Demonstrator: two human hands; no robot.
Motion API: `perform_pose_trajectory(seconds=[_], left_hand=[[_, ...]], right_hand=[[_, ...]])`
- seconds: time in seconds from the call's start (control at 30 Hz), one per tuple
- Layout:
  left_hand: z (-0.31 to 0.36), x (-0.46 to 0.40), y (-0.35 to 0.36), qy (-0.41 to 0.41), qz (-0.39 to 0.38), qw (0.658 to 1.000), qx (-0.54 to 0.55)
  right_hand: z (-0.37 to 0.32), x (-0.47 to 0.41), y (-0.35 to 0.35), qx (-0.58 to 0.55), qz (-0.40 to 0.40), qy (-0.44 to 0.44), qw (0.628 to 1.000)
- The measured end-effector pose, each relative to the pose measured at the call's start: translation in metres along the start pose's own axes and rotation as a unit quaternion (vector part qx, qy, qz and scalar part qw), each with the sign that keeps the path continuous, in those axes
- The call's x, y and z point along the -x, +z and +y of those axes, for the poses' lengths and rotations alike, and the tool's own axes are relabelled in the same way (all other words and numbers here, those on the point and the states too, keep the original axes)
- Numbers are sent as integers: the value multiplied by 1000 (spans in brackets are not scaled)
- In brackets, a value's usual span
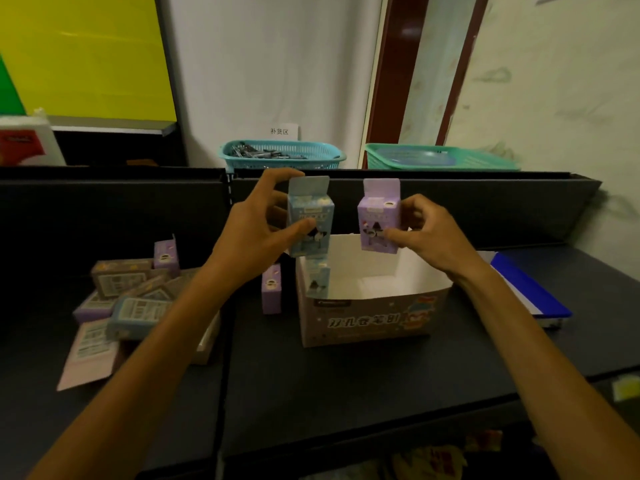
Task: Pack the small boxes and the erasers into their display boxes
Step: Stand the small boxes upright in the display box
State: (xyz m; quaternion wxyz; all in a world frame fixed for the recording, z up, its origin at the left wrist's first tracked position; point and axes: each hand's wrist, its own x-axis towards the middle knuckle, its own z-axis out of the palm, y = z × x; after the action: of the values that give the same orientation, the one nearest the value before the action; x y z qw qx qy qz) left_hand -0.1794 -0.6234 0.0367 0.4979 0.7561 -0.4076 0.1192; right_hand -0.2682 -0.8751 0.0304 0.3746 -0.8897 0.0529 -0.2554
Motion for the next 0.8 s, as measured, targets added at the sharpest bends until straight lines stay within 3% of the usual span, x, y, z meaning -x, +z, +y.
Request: perform_pose_trajectory(seconds=[0.27,0.5,0.63,0.8], left_hand=[[17,-13,34,-28,31,999,-17],[24,-15,44,-60,18,997,-34],[20,-17,46,-64,-30,995,-66],[8,-24,50,-93,-135,979,-118]], right_hand=[[30,-23,-10,-38,-91,-35,994],[40,-35,-6,-28,-85,-45,995],[43,-39,-2,25,-71,-40,996],[43,-35,4,1,-95,-26,995]])
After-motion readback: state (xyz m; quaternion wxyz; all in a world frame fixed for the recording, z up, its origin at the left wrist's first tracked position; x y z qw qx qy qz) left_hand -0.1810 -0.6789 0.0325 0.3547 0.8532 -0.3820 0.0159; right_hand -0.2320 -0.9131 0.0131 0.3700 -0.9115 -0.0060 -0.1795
